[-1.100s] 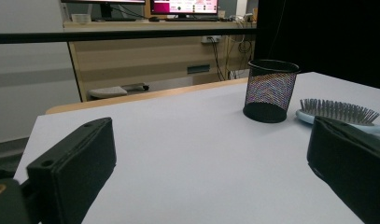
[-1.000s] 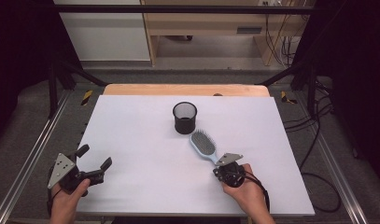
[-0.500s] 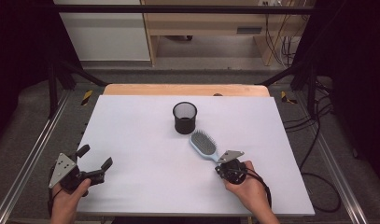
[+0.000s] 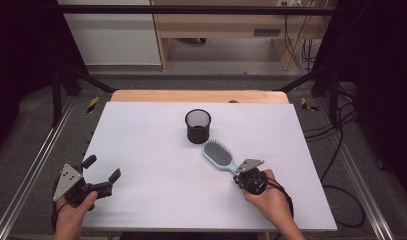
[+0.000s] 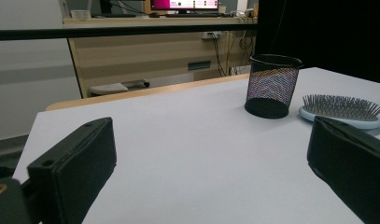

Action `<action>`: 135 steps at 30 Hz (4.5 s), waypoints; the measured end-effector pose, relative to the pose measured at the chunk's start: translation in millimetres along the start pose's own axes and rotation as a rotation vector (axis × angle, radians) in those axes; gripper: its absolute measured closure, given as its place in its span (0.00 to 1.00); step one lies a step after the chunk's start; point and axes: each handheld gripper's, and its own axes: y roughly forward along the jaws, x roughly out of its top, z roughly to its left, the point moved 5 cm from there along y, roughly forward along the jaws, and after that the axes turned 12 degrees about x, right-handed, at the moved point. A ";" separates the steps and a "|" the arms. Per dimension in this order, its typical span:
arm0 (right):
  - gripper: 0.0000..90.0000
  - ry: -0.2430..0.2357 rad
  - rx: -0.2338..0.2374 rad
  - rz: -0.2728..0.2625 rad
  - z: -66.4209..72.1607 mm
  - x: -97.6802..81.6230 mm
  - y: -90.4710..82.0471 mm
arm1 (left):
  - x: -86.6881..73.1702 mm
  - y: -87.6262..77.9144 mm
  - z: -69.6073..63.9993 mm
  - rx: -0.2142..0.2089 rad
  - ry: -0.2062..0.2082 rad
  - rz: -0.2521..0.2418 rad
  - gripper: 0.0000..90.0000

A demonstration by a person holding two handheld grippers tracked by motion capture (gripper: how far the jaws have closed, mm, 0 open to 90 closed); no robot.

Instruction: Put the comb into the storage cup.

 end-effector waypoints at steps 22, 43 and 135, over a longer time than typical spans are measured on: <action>1.00 -0.041 -0.016 0.033 -10.6 1.7 -0.2 | -0.1 0.1 -0.5 -0.001 0.005 0.000 0.01; 1.00 -0.036 -0.005 0.032 -14.8 2.0 0.3 | -0.4 0.3 -1.1 0.001 0.020 0.004 0.01; 0.69 0.038 0.094 0.083 -43.4 29.0 19.1 | -2.4 1.6 -3.6 -0.014 0.032 0.017 0.01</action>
